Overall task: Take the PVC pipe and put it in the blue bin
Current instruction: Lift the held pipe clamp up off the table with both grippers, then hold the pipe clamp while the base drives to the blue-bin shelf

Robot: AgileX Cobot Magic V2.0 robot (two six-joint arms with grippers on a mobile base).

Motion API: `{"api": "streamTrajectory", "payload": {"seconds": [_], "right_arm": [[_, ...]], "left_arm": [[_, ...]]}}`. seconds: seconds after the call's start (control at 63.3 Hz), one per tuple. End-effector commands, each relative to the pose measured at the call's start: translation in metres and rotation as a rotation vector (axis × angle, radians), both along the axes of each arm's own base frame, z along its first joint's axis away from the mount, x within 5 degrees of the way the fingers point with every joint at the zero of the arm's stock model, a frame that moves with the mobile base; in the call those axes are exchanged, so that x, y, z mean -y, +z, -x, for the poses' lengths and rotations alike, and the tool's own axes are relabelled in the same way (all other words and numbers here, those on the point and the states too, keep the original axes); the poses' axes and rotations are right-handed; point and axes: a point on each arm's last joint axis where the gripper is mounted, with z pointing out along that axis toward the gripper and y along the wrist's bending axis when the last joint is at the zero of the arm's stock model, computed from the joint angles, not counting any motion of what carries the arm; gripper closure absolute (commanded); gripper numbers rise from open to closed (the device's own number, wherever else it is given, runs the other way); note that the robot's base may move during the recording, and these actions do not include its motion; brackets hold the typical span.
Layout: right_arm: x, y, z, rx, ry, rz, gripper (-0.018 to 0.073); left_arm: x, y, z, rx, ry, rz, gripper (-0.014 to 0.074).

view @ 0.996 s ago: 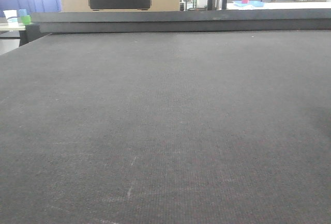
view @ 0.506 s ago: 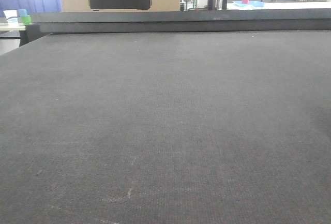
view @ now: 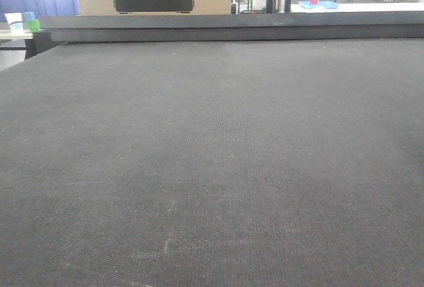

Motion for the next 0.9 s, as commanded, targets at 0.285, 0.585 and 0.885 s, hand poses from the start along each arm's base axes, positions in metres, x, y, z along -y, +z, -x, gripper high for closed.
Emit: {"api": "streamTrajectory", "payload": {"seconds": [0.285, 0.585, 0.885], "right_arm": [[-0.0001, 0.0035, 0.0013, 0.041, 0.003, 0.015, 0.0728], [-0.0001, 0.0035, 0.0013, 0.041, 0.003, 0.015, 0.0728], [-0.0001, 0.0035, 0.0013, 0.041, 0.003, 0.015, 0.0728]], "left_arm": [[0.0003, 0.0048, 0.002, 0.04, -0.005, 0.007, 0.0707], [0.0003, 0.0048, 0.002, 0.04, -0.005, 0.007, 0.0707], [0.0003, 0.0048, 0.002, 0.04, -0.005, 0.007, 0.0707]]}}
